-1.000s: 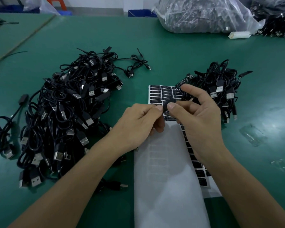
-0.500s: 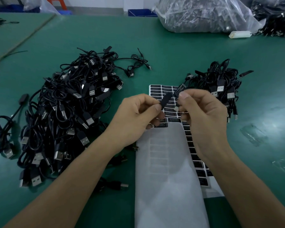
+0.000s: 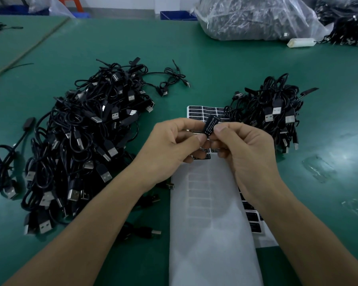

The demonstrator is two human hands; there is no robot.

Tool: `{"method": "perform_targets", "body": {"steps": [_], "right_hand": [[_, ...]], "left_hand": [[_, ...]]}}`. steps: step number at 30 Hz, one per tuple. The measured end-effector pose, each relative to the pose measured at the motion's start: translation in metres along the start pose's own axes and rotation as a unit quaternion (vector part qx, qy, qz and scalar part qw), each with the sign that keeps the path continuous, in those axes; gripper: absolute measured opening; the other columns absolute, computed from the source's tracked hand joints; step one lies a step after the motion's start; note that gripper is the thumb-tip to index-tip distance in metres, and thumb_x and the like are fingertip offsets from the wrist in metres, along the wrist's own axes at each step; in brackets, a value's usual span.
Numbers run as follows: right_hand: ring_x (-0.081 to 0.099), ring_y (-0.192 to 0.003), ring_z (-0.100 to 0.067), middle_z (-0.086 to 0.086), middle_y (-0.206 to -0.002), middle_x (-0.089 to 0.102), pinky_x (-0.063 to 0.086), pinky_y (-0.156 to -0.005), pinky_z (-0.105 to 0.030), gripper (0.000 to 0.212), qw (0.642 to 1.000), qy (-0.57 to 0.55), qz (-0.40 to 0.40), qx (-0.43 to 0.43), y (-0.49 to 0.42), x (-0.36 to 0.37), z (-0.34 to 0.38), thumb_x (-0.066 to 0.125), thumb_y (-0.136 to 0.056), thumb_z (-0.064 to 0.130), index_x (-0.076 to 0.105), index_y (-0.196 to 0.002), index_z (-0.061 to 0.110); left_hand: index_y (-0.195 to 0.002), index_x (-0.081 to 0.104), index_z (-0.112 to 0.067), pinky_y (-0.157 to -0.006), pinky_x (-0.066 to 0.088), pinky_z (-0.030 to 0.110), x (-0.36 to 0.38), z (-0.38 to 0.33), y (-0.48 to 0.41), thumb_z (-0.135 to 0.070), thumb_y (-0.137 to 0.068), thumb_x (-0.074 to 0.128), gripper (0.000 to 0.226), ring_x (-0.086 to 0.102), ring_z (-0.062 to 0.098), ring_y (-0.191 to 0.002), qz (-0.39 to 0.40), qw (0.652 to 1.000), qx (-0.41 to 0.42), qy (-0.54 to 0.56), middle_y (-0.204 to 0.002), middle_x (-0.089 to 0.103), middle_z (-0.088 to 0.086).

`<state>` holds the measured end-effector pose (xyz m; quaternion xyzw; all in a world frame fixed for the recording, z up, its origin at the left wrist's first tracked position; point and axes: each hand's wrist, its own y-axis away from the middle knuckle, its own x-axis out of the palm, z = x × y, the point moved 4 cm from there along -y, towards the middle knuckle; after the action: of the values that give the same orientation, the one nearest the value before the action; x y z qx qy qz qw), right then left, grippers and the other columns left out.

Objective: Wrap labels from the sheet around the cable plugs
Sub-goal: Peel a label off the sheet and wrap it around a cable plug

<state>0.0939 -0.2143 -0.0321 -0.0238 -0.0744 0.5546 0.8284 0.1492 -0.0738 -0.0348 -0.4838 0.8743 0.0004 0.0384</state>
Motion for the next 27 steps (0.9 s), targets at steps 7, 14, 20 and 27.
{"method": "perform_targets", "body": {"steps": [7, 14, 20, 27], "right_hand": [[0.058, -0.059, -0.005, 0.002, -0.064, 0.068, 0.046, -0.054, -0.016, 0.026, 1.000, 0.021, -0.002, -0.007, -0.0001, 0.0001, 0.0013, 0.066, -0.092, 0.008, 0.075, -0.071, 0.020], [0.058, -0.061, -0.005, 0.007, -0.062, 0.066, 0.047, -0.056, -0.016, 0.023, 0.998, 0.063, 0.006, -0.020, -0.0005, -0.0008, 0.0030, 0.065, -0.093, 0.008, 0.072, -0.074, 0.018], [0.056, -0.055, 0.000, 0.009, -0.058, 0.064, 0.047, -0.055, -0.014, 0.021, 0.997, 0.076, 0.001, -0.024, -0.0004, -0.0002, 0.0024, 0.065, -0.093, 0.009, 0.072, -0.075, 0.017], [0.056, -0.054, 0.000, 0.009, -0.057, 0.063, 0.047, -0.054, -0.013, 0.024, 0.995, 0.086, 0.010, -0.039, -0.0005, 0.0002, 0.0043, 0.065, -0.093, 0.008, 0.072, -0.073, 0.019]], "left_hand": [[-0.105, 0.073, -0.029, -0.069, 0.055, 0.020, 0.0020, -0.0022, 0.0017, -0.008, -0.095, 0.068, 0.024, 0.076, 0.014, -0.082, 0.037, 0.999, 0.017, -0.018, -0.090, 0.079, 0.002], [-0.133, 0.060, -0.019, -0.067, 0.056, 0.021, 0.0040, 0.0000, 0.0011, -0.013, -0.096, 0.065, 0.038, 0.076, 0.014, -0.078, 0.042, 0.999, 0.010, -0.002, -0.087, 0.079, 0.002], [-0.127, 0.062, -0.026, -0.069, 0.056, 0.021, 0.0043, -0.0010, 0.0020, -0.008, -0.094, 0.067, 0.038, 0.075, 0.011, -0.078, 0.060, 0.998, 0.023, -0.006, -0.088, 0.079, 0.000], [-0.113, 0.067, -0.033, -0.068, 0.056, 0.019, 0.0039, -0.0023, 0.0023, -0.005, -0.094, 0.068, 0.033, 0.076, 0.013, -0.081, 0.062, 0.998, 0.021, -0.002, -0.091, 0.079, 0.003]]}}
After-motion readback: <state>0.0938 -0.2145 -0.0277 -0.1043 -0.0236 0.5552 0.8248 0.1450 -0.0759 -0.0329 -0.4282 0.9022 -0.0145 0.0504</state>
